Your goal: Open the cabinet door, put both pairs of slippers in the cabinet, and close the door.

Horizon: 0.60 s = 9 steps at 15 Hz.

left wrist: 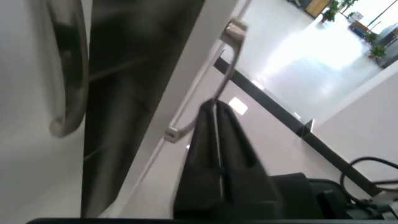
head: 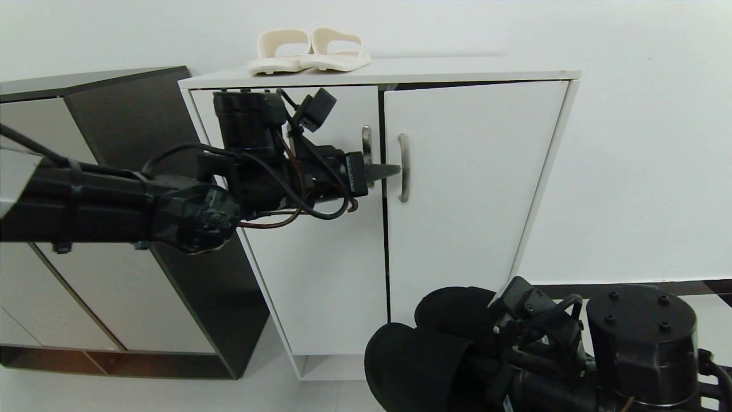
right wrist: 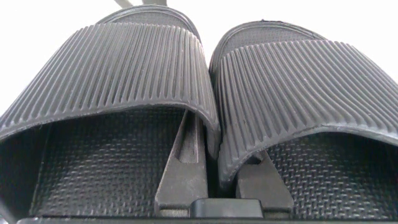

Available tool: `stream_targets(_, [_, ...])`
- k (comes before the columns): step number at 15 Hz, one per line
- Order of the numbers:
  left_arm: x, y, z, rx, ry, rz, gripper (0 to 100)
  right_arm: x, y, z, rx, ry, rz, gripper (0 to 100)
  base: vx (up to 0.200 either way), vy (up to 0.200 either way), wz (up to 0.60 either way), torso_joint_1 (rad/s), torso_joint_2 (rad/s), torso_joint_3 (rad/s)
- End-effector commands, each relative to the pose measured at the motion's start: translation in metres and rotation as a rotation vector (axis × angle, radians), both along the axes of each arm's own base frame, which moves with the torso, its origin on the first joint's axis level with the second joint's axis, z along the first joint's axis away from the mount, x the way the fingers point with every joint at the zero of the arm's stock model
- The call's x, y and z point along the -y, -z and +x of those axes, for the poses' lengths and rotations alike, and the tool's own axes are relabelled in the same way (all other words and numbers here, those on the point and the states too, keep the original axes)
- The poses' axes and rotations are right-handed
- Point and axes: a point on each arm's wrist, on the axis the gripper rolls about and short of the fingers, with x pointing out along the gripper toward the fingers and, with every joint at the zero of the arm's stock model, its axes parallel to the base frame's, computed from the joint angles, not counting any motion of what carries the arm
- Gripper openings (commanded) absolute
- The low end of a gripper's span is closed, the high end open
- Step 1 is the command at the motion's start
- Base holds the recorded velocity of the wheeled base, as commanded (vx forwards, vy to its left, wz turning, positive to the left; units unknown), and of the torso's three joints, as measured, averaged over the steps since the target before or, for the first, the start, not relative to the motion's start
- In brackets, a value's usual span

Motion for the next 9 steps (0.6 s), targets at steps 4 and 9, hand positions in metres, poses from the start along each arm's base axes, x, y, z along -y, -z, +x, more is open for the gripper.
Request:
stream_targets(4, [-0.023, -0.021, -0.047, 0.036, 0.003, -0.018, 0, 0.006, -0.003, -0.008, 0.007, -0.022, 0.013, 0, 0.0, 0.0, 0.0, 0.0, 0.0, 0.0])
stream_targets(9, [-0.04, -0.027, -0.003, 0.069, -0.098, -0.034, 0, 0.005, -0.003, -0.008, 0.007, -0.025, 0.013, 0, 0.0, 0.0, 0.0, 0.0, 0.0, 0.0])
